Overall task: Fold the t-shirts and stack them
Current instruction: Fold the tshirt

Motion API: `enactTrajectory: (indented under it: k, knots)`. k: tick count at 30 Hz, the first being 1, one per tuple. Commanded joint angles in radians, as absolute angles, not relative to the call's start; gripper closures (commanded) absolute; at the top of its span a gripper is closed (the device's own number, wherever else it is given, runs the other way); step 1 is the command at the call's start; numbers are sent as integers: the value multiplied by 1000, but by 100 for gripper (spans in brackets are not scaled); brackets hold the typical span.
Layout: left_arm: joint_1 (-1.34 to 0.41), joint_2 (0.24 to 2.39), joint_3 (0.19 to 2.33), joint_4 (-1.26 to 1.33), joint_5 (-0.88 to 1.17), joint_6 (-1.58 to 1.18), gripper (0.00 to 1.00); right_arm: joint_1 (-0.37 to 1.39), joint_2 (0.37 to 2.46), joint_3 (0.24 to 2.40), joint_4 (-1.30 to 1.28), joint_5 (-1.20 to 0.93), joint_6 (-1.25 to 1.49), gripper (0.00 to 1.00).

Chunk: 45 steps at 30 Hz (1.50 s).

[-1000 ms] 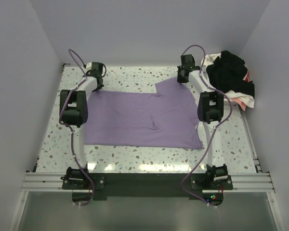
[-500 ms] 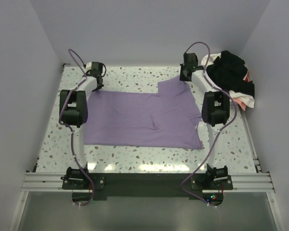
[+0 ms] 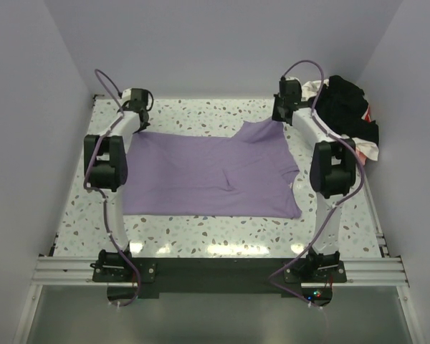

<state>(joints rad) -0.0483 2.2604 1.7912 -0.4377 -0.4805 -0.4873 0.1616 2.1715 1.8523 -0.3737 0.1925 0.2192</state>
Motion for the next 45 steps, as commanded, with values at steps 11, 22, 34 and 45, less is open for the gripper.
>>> enactTrajectory:
  k: [11,22,34,45]
  knots:
    - [-34,2056,1680,-460,-526,-540,100,155,1852,1556,-290,221,339,100]
    - [0,1899,1471,-454,-503,-591,100,155,1640,1264,-307,224,465,100]
    - [-2,1763,1286,-422,-437,-643,100,155,1388,1006,-272,242,520,100]
    - [0,1687,1180,-408,-422,-670,100,153,1259,836,-258,187,545,100]
